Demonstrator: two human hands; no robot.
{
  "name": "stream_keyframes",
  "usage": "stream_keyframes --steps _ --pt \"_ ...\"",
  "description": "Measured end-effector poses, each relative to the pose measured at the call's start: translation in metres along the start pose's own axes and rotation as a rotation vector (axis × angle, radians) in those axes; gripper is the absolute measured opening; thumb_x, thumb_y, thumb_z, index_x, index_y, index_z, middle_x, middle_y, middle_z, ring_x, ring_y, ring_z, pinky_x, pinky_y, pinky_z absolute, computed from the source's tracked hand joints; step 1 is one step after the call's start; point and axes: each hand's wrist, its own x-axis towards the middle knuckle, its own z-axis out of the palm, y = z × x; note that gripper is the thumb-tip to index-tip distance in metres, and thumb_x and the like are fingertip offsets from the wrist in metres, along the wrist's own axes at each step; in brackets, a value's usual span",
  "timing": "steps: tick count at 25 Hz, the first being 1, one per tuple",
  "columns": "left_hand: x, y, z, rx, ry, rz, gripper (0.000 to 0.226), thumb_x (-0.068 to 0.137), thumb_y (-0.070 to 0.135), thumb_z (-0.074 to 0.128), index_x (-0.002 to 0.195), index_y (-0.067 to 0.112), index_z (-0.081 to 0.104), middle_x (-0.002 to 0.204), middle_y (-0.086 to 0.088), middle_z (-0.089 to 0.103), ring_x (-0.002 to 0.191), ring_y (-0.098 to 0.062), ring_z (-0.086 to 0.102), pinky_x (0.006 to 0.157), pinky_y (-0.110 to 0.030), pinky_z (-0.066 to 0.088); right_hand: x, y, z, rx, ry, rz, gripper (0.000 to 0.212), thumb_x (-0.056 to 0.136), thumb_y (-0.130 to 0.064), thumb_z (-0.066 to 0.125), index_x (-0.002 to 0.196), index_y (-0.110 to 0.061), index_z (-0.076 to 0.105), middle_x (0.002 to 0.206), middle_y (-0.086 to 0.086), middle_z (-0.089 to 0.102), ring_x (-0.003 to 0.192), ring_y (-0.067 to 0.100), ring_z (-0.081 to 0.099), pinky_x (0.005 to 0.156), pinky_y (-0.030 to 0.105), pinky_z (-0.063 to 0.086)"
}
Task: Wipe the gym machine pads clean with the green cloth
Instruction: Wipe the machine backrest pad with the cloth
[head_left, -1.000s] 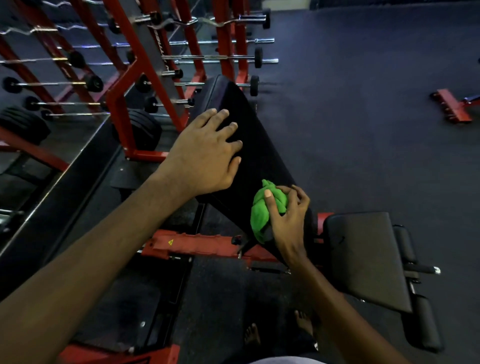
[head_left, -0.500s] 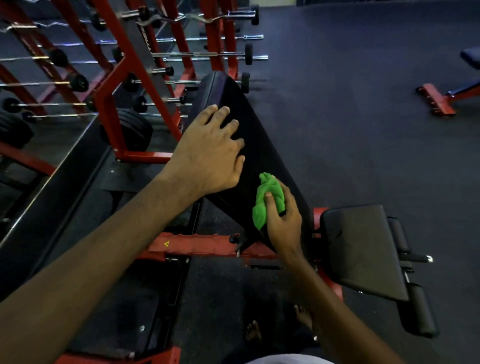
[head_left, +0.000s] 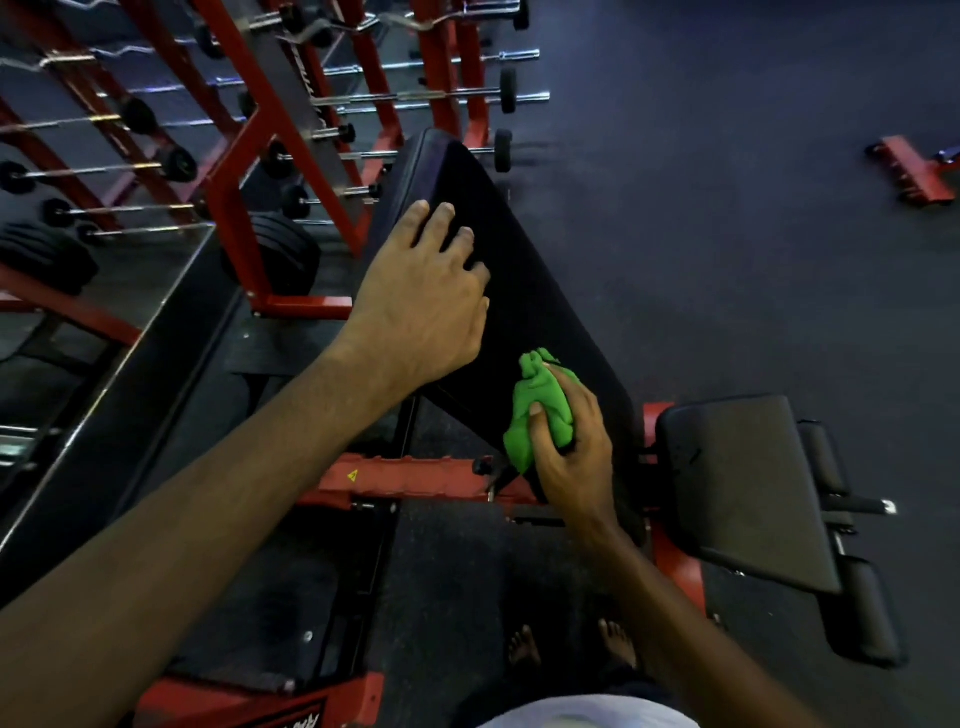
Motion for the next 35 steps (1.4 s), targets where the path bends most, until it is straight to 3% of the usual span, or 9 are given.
stream_keyframes --steps 4,7,10,12,16,21,26,31,35 --pt "0.000 0.001 0.000 0.004 0.000 -0.006 0.050 0.100 0.043 0.032 0.136 0.020 0.059 0.153 -0.012 0.044 0.147 -0.034 0.029 0.122 -0.049 0.015 0.002 0.031 -0.009 0.037 0.095 0.312 0.038 0.091 -0.037 0.059 0.129 -0.033 0.060 0.131 -0.007 0.062 0.120 0.006 0.058 0.105 0.043 0.048" --pt "0.000 0.002 -0.001 0.013 -0.003 -0.027 0.049 0.098 0.041 0.035 0.134 0.020 0.060 0.152 -0.012 0.046 0.146 -0.034 0.032 0.121 -0.051 0.017 0.018 -0.005 0.005 0.152 0.079 0.188 0.037 0.096 -0.023 0.060 0.133 -0.024 0.062 0.134 -0.009 0.061 0.126 0.005 0.056 0.109 0.031 0.046" --pt "0.003 0.010 -0.003 0.039 -0.019 -0.051 0.048 0.097 0.041 0.038 0.132 0.017 0.061 0.150 -0.015 0.048 0.145 -0.037 0.033 0.120 -0.053 0.018 0.024 -0.032 0.011 0.153 -0.045 0.011 0.041 0.095 -0.030 0.061 0.136 -0.028 0.058 0.139 -0.009 0.054 0.131 0.005 0.051 0.107 0.021 0.043" --pt "0.005 0.018 -0.004 0.026 -0.024 -0.058 0.049 0.097 0.040 0.038 0.132 0.015 0.061 0.150 -0.018 0.046 0.145 -0.036 0.033 0.121 -0.052 0.018 0.017 -0.013 0.003 0.085 -0.111 -0.017 0.045 0.095 -0.035 0.059 0.139 -0.033 0.054 0.143 -0.009 0.050 0.134 0.006 0.048 0.108 0.024 0.044" --pt "0.004 0.029 0.001 0.032 -0.026 0.007 0.047 0.099 0.036 0.037 0.132 0.012 0.061 0.149 -0.017 0.048 0.142 -0.033 0.038 0.119 -0.047 0.024 0.013 0.032 -0.016 0.041 -0.062 0.140 0.052 0.087 -0.034 0.054 0.138 -0.027 0.058 0.142 -0.002 0.052 0.132 0.009 0.050 0.109 0.042 0.044" --pt "0.003 0.031 0.001 0.075 -0.052 0.040 0.046 0.099 0.033 0.035 0.128 0.011 0.062 0.143 -0.018 0.053 0.137 -0.034 0.045 0.116 -0.048 0.030 0.014 0.009 -0.008 0.096 -0.139 0.077 0.055 0.092 -0.055 0.057 0.144 -0.040 0.050 0.158 -0.002 0.035 0.150 0.009 0.025 0.116 0.031 0.035" --pt "0.004 0.034 0.001 0.059 -0.057 0.000 0.043 0.099 0.032 0.037 0.127 0.011 0.063 0.144 -0.017 0.053 0.138 -0.034 0.044 0.116 -0.048 0.029 0.009 0.055 -0.018 0.009 -0.167 -0.124 0.050 0.095 -0.023 0.063 0.144 -0.024 0.055 0.157 0.003 0.037 0.149 0.021 0.032 0.113 0.050 0.041" --pt "0.004 0.048 0.004 0.095 -0.094 -0.058 0.045 0.100 0.031 0.037 0.133 0.008 0.056 0.148 -0.021 0.048 0.142 -0.036 0.038 0.119 -0.050 0.026 0.008 0.048 -0.010 0.077 -0.034 0.067 0.044 0.093 -0.027 0.059 0.137 -0.029 0.061 0.151 -0.003 0.045 0.144 0.012 0.039 0.113 0.043 0.041" --pt "0.004 0.048 0.005 0.108 -0.100 -0.037 0.048 0.100 0.032 0.035 0.136 0.006 0.053 0.149 -0.022 0.046 0.142 -0.036 0.038 0.118 -0.052 0.025 0.020 0.018 0.000 0.072 -0.102 -0.087 0.040 0.097 -0.026 0.062 0.136 -0.023 0.062 0.151 0.000 0.045 0.145 0.014 0.038 0.115 0.034 0.039"
